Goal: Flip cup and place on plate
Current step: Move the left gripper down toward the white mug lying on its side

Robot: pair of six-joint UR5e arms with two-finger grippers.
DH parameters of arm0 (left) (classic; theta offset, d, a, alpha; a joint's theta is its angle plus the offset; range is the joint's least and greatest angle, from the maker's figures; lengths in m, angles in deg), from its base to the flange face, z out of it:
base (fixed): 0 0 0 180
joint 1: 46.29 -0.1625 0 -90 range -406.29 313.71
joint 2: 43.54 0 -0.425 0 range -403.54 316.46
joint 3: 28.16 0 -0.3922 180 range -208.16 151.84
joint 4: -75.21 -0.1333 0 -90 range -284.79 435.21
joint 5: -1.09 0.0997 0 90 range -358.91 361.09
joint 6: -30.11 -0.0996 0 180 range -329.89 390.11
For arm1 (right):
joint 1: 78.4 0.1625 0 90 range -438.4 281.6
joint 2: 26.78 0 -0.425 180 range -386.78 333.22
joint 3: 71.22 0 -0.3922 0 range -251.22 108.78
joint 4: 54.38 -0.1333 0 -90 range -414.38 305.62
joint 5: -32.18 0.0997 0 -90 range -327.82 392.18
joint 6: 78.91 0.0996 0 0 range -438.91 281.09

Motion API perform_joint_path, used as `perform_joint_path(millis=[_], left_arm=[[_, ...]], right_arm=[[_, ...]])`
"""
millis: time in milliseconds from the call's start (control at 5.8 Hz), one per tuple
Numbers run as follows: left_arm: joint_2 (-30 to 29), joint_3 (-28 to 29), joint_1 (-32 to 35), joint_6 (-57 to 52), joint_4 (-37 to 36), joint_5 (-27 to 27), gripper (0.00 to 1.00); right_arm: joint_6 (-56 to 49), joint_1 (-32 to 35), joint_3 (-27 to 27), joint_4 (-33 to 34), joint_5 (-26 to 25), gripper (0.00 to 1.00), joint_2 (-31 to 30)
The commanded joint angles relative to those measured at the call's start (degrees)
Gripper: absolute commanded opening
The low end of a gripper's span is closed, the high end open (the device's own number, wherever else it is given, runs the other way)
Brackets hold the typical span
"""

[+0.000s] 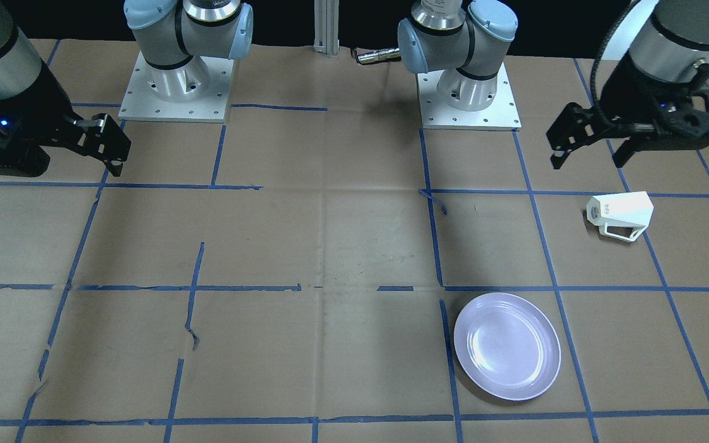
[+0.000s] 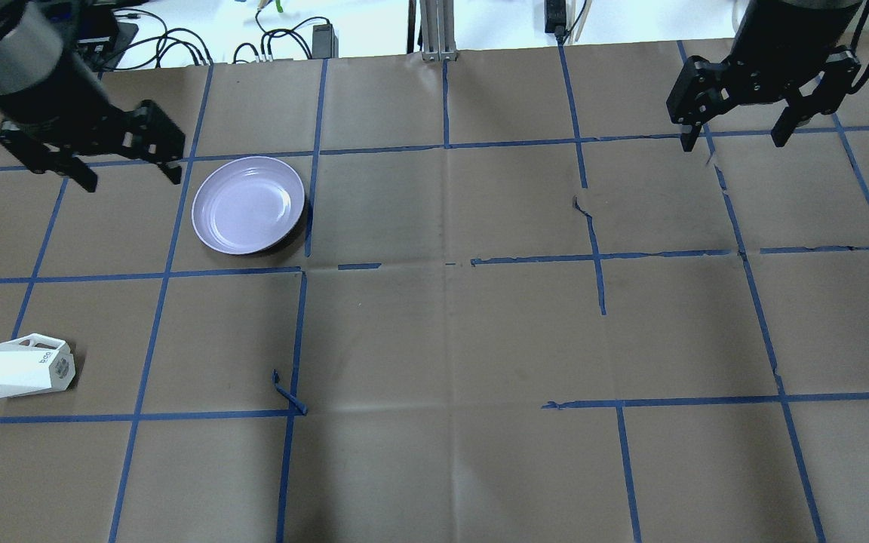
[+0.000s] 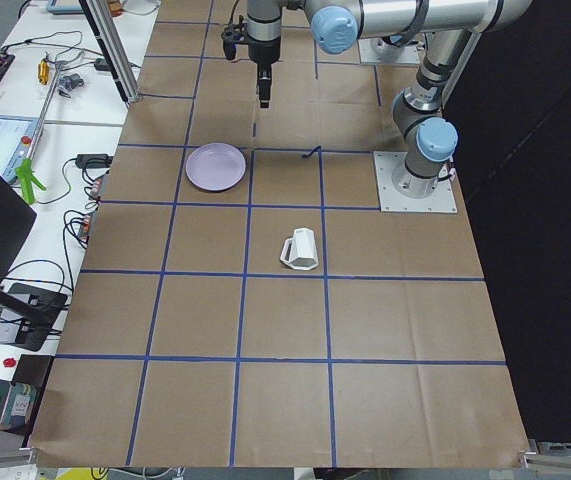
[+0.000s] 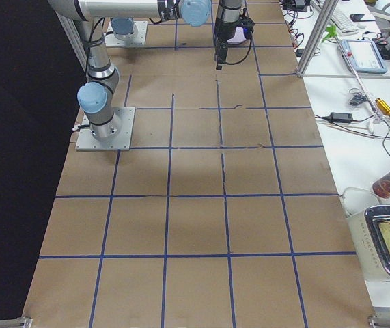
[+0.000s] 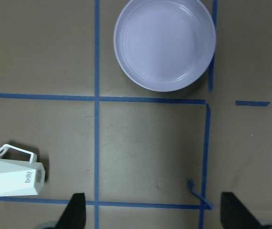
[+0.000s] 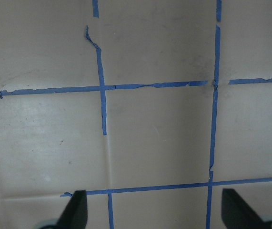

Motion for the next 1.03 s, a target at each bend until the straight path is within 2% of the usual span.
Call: perform_joint_path(millis=[0, 172, 345, 862], left_arm=[[-0.12, 0.17, -18.0, -21.06, 1.06, 0.25, 0.99], [-1.35, 0.69, -28.63, -32.67, 0.62, 0.08, 0.99], [-2.75, 0.61, -35.61, -41.05, 0.36, -0.01, 0.99], [-7.66, 1.14, -38.84, -49.89, 0.53, -1.06, 0.99]], right_arm=[[0.0, 0.0, 0.0, -0.02, 0.0, 1.0, 0.0], [0.0, 0.0, 0.0, 0.07, 0.0, 1.0, 0.0], [0.0, 0.0, 0.0, 0.07, 0.0, 1.0, 0.0], [0.0, 0.0, 0.0, 0.07, 0.0, 1.0, 0.0]])
